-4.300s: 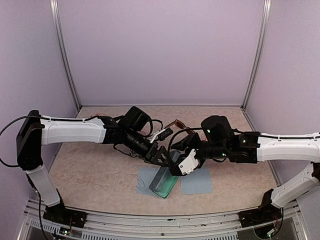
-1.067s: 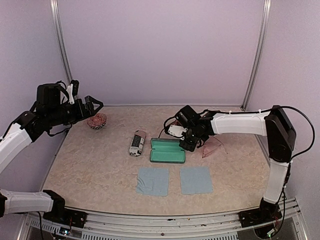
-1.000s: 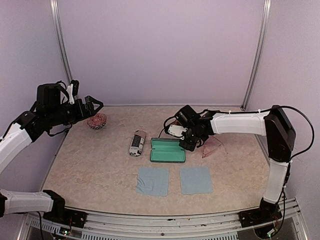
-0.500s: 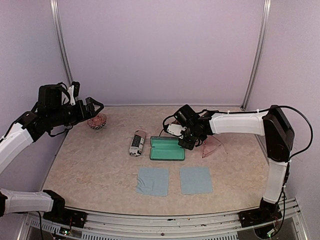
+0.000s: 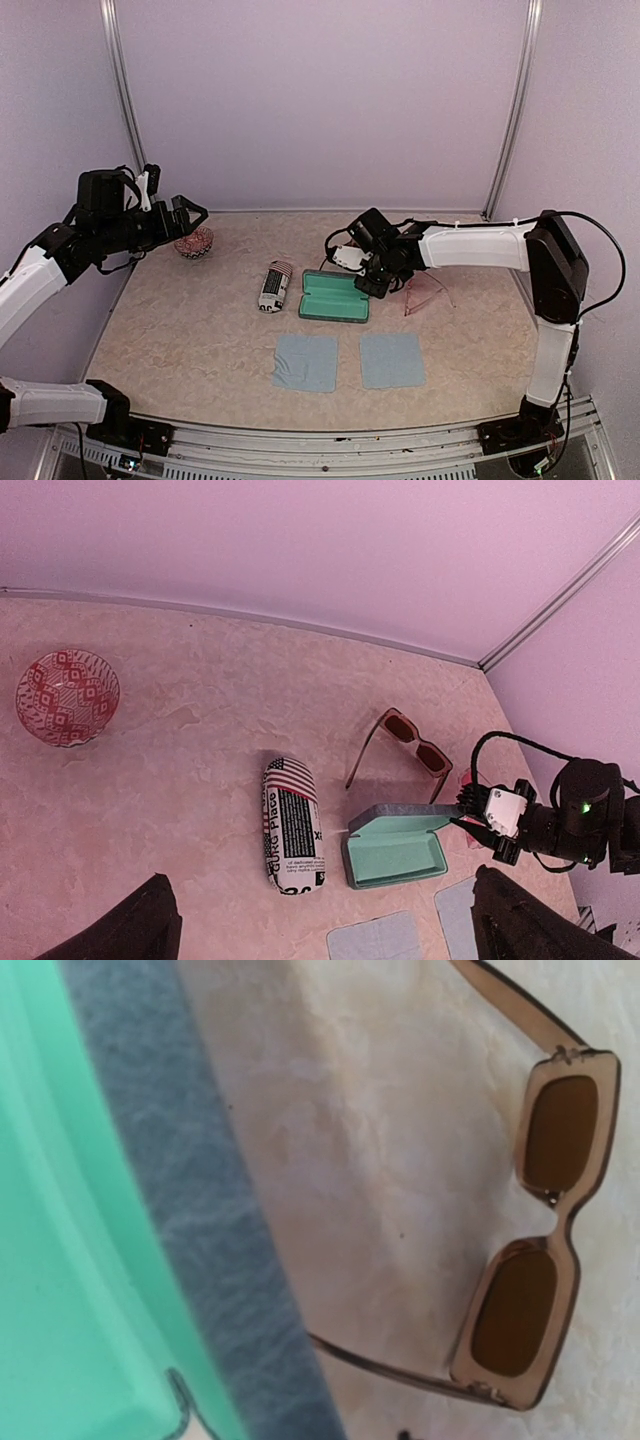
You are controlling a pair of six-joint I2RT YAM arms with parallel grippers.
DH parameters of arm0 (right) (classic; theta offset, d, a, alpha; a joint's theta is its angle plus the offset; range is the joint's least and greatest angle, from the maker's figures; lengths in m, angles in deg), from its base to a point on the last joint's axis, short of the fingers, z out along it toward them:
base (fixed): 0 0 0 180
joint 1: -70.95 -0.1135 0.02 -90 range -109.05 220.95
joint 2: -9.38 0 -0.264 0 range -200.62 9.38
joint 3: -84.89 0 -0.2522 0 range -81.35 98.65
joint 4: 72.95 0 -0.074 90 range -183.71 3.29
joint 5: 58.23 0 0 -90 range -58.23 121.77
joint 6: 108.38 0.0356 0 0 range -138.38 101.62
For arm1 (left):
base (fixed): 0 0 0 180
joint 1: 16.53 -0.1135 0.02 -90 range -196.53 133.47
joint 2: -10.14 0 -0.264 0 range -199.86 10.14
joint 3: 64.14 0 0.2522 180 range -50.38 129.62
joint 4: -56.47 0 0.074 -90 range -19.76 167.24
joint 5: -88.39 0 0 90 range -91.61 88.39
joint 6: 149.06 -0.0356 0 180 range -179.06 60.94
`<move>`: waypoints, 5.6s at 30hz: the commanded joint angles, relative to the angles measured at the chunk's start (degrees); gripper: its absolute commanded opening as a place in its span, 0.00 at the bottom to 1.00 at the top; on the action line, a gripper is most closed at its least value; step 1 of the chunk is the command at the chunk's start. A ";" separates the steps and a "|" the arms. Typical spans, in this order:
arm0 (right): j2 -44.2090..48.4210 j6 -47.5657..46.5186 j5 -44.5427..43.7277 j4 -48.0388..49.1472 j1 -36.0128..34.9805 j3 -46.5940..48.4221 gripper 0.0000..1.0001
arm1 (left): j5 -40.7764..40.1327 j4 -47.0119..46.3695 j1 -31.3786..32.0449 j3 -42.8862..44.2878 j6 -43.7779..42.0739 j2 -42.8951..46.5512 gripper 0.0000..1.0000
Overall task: Organize the sunglasses
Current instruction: Place the opened sunglasses case at the center of the board, then fold the glasses cleaning cloth at the center of the board.
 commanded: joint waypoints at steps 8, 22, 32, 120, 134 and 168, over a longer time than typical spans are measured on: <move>2.40 1.27 1.34 1.45 0.54 0.30 0.42 | 0.85 -1.11 -0.68 -0.56 -0.46 0.21 0.99; 20.41 11.18 14.04 5.55 0.52 -9.42 0.49 | 1.17 -2.66 0.02 -4.24 2.40 -0.25 0.99; 24.83 25.59 33.63 10.12 -0.13 -19.99 0.45 | -0.62 -3.76 2.97 -6.18 3.33 -1.22 0.99; -7.57 10.99 30.28 10.94 -10.44 0.76 0.00 | -6.36 -0.75 4.84 -7.55 1.12 2.77 0.99; -3.83 12.22 33.67 12.84 -11.76 -4.29 0.00 | -5.79 -1.79 4.84 -8.43 1.13 2.36 0.99; -1.16 17.94 41.44 12.99 -16.46 -9.79 0.00 | -5.18 -2.43 4.85 -10.36 0.95 3.54 0.99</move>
